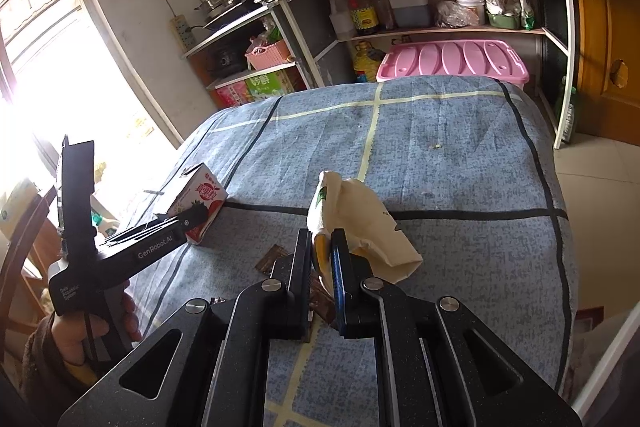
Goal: Collect trash
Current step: 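Carry the milk carton and white paper over the bin and open both grippers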
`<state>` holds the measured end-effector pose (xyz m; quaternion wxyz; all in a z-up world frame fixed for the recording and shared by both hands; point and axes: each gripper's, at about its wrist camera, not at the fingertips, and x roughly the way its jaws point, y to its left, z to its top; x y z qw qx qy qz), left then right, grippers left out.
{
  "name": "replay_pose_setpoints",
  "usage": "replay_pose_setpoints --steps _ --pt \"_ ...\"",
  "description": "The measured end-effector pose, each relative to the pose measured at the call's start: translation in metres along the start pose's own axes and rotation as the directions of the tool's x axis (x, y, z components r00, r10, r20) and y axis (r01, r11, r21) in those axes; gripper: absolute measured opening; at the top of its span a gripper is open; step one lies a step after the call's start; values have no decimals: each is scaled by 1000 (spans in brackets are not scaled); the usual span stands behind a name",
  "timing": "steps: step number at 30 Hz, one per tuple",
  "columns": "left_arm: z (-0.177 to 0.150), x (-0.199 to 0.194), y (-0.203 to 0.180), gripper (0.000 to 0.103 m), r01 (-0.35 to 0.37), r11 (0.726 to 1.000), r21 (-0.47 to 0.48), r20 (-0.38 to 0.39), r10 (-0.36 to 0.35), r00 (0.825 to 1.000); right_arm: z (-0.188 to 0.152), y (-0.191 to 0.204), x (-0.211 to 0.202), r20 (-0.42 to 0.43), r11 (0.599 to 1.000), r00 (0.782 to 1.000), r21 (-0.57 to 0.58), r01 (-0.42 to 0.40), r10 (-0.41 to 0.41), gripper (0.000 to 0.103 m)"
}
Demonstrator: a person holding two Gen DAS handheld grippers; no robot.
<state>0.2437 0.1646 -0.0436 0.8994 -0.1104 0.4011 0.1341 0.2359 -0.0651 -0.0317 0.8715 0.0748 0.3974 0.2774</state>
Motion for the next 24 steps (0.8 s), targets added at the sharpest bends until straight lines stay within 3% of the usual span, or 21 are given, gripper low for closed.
replay_pose_setpoints --steps 14,24 --pt "-12 -55 -8 36 73 996 49 70 -76 995 -5 3 -28 41 1000 999 5 8 -9 10" --pt "-33 -105 -50 36 165 969 186 92 -185 978 -17 -2 -73 113 999 993 39 26 -30 10"
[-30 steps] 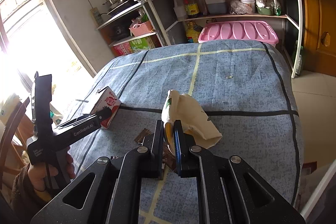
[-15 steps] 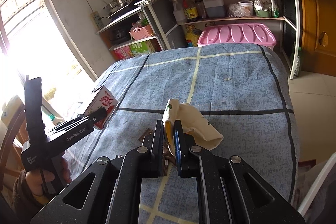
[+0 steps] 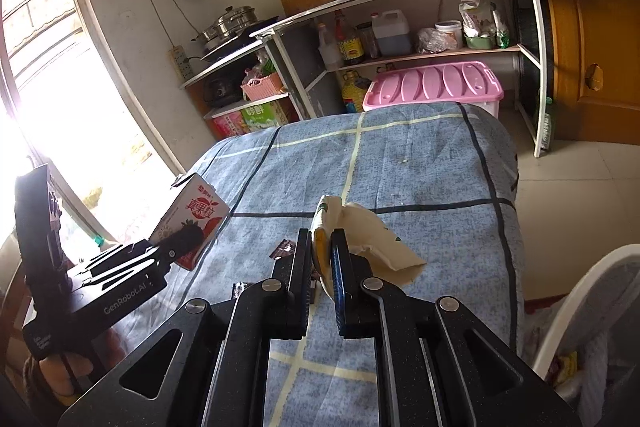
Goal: Collect trash
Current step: 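Carry the milk carton and white paper over the bin and open both grippers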
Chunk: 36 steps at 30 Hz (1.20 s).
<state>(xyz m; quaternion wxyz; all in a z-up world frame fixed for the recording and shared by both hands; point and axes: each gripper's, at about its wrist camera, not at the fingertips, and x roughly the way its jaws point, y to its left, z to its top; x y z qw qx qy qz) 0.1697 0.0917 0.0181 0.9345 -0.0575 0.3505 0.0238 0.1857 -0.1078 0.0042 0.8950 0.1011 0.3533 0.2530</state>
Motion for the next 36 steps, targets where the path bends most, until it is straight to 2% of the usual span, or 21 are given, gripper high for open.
replay_pose_setpoints --steps 9,19,28,36 --pt "-8 -24 -50 36 86 992 92 13 -87 996 -7 -17 -52 72 999 997 37 37 -39 10" --pt "-20 -44 -112 36 181 965 190 5 -185 983 -21 -50 -109 138 989 982 91 119 -131 10" --pt "-36 -48 -176 36 282 921 267 -38 -282 959 -38 -87 -158 169 966 958 153 208 -233 10" --pt "-55 -45 -233 36 365 872 325 -103 -352 931 -56 -130 -184 125 930 938 223 293 -325 10"
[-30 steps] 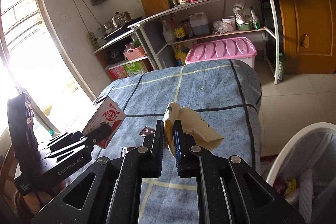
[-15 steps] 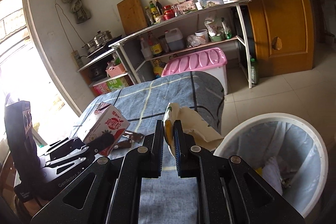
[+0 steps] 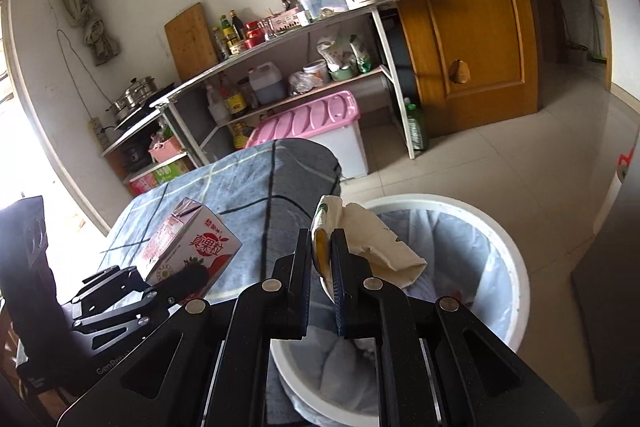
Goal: Collect trash
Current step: 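Carry the milk carton and white paper over the bin and open both grippers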
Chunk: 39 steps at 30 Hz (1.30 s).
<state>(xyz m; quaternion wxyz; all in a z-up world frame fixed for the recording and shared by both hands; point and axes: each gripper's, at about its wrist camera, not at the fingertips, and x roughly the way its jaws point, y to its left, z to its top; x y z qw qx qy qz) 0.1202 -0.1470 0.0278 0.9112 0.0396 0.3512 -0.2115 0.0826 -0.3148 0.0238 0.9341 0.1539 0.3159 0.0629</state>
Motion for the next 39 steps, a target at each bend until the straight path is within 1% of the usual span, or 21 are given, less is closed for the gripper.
replay_pose_setpoints --steps 3,10,13,16,18,21,23,24,25,26,27,30,35,39 --pt "-2 11 -16 36 40 999 12 -31 -39 999 -4 -15 -1 -16 999 999 14 32 -32 10" --pt "-8 31 -40 36 65 997 37 -78 -62 995 -11 -38 -2 -38 996 997 50 69 -67 10" --pt "-12 37 -47 36 72 996 47 -90 -67 994 -13 -43 -1 -41 993 993 38 113 -111 10" --pt "-14 41 -52 36 83 995 53 -106 -77 991 -15 -50 2 -59 993 992 43 114 -111 10" --pt "-15 45 -56 36 90 994 57 -118 -83 990 -17 -54 4 -66 990 990 49 130 -127 10" --pt "-16 45 -59 36 103 993 62 -117 -95 989 -20 -60 6 -80 988 988 66 138 -132 10" --pt "-16 46 -60 38 100 993 63 -127 -92 988 -22 -63 6 -83 986 987 77 146 -139 15" --pt "-16 47 -58 44 96 994 58 -130 -88 988 -22 -64 5 -84 985 986 84 148 -141 17" --pt "-16 47 -57 46 92 994 55 -130 -84 988 -22 -65 5 -84 985 987 90 148 -141 22" --pt "-16 47 -56 46 89 995 52 -130 -82 988 -23 -65 4 -81 985 987 93 149 -141 27" --pt "-16 46 -55 46 87 995 48 -127 -81 989 -23 -65 3 -78 984 987 94 149 -142 28" --pt "-15 42 -50 46 78 996 35 -119 -73 990 -22 -64 1 -76 986 988 97 139 -132 28" --pt "-13 35 -41 48 68 997 26 -102 -65 993 -23 -57 0 -71 986 988 83 143 -138 28" --pt "-11 27 -34 48 47 998 29 -81 -45 996 -23 -48 -3 -61 986 987 60 153 -149 29"
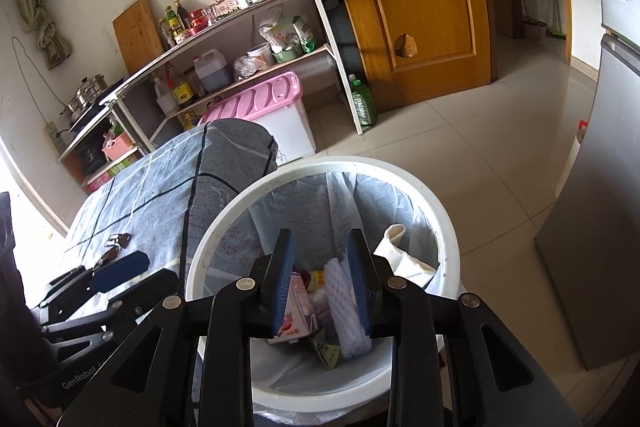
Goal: Collect trash
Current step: 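Carry the milk carton and white paper over the bin and open both grippers, then move both open grippers back over the two brown chocolate wrappers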
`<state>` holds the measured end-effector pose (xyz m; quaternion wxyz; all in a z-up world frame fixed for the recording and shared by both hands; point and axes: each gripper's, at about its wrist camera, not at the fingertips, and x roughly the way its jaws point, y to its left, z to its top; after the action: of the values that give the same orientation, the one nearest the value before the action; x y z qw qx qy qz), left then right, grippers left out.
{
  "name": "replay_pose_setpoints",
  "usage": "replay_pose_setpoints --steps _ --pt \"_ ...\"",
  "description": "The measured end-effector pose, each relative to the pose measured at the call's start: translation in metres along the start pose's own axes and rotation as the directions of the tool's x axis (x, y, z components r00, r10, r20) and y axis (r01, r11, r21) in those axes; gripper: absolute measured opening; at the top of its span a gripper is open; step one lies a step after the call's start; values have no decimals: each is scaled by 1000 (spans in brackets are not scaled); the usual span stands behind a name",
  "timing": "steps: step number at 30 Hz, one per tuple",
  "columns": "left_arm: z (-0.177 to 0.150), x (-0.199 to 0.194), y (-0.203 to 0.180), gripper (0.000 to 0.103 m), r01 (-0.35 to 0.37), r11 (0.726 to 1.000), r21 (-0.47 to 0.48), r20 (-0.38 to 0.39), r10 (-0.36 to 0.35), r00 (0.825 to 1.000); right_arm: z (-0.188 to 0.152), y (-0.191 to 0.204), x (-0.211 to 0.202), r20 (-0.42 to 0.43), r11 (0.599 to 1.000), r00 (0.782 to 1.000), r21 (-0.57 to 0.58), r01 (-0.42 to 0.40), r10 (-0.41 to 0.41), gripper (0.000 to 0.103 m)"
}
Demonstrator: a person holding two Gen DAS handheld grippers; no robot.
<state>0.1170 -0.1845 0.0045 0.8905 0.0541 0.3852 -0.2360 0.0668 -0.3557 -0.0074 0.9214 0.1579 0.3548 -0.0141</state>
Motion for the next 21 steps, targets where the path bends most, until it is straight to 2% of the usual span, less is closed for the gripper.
replay_pose_setpoints --steps 4,10,14,21 --pt "-1 -10 7 48 -24 1000 -9 18 24 1000 -1 11 -6 13 1000 1000 -29 3 -3 40" --pt "-4 -28 21 49 -39 999 -28 47 40 998 -2 29 -7 17 999 1000 -50 -9 10 41" --pt "-8 -38 35 49 -63 997 -48 62 66 996 -2 43 -6 18 997 999 -64 -30 31 53" --pt "-14 -53 72 49 -93 990 -106 76 101 992 -3 79 -3 10 991 997 -112 -70 71 54"
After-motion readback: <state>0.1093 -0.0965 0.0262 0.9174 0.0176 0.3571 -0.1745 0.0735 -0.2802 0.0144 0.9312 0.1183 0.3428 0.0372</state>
